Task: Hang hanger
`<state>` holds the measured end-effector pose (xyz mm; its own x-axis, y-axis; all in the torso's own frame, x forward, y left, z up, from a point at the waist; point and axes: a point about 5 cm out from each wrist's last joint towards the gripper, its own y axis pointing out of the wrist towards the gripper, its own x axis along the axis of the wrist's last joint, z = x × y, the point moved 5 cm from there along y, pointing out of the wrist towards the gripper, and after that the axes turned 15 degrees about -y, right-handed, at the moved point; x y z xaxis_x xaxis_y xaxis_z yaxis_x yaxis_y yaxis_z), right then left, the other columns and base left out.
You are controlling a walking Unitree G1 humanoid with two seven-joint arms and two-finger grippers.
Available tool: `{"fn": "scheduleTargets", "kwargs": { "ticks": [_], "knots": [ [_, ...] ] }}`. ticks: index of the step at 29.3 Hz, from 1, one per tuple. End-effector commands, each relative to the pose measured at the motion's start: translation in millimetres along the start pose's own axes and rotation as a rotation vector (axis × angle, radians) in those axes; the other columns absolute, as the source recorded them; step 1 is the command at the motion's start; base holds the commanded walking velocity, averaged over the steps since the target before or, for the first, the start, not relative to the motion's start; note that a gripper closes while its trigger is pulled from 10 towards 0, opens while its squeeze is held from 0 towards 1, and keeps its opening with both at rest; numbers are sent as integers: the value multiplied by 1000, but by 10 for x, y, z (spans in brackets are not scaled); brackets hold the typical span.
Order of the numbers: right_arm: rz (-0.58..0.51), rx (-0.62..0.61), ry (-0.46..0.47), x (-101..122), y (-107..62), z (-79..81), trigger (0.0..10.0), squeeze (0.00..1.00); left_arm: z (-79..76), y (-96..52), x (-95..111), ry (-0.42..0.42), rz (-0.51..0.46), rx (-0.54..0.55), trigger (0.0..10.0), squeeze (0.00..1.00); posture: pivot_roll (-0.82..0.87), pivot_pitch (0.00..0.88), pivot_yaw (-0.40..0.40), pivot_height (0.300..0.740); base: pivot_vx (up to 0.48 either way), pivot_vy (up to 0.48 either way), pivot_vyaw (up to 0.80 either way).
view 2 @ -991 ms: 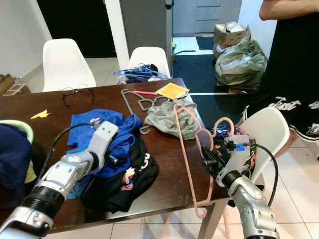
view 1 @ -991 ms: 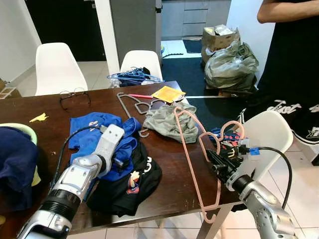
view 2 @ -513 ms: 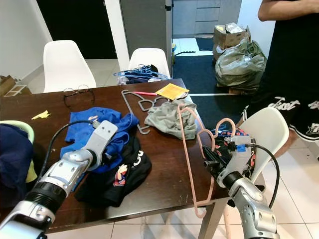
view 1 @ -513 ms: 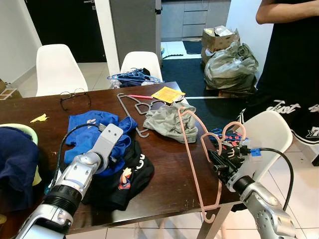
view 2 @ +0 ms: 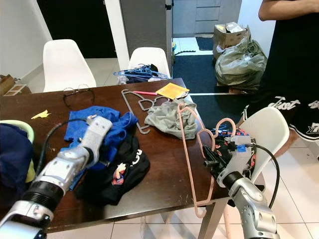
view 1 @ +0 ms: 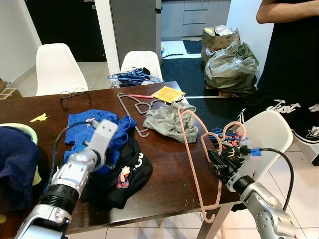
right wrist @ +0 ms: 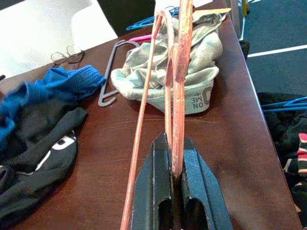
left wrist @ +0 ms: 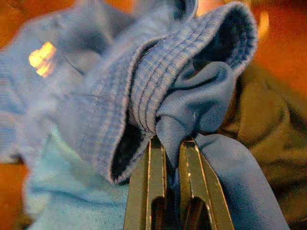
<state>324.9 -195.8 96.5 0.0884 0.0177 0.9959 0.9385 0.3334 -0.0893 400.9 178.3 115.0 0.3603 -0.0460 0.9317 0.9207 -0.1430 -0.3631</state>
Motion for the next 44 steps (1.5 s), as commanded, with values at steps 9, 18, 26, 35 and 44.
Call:
{"fn": "scheduleTargets", "kwargs": {
  "ticks": [9,18,26,35,44],
  "knots": [
    [26,-5,12,-87,8,10,10000,0,612,-933,2024,159,-659,274,0,0,-43,0,65,731,0,0,0],
    [20,3,29,-84,19,40,10000,0,1317,-2705,3142,441,-1070,754,0,0,-23,0,65,731,0,0,0],
    [22,16,40,-96,30,58,10000,0,1441,-3629,3285,580,-1174,1018,0,0,1,0,55,731,0,0,0],
    [25,27,41,-97,32,69,10000,0,2308,-3092,2213,346,-771,1142,0,0,-5,0,40,731,0,0,0],
    [31,30,35,-101,20,47,10000,0,2778,-3114,1581,197,-642,1246,0,0,-12,0,35,731,0,0,0]
  ]
}}
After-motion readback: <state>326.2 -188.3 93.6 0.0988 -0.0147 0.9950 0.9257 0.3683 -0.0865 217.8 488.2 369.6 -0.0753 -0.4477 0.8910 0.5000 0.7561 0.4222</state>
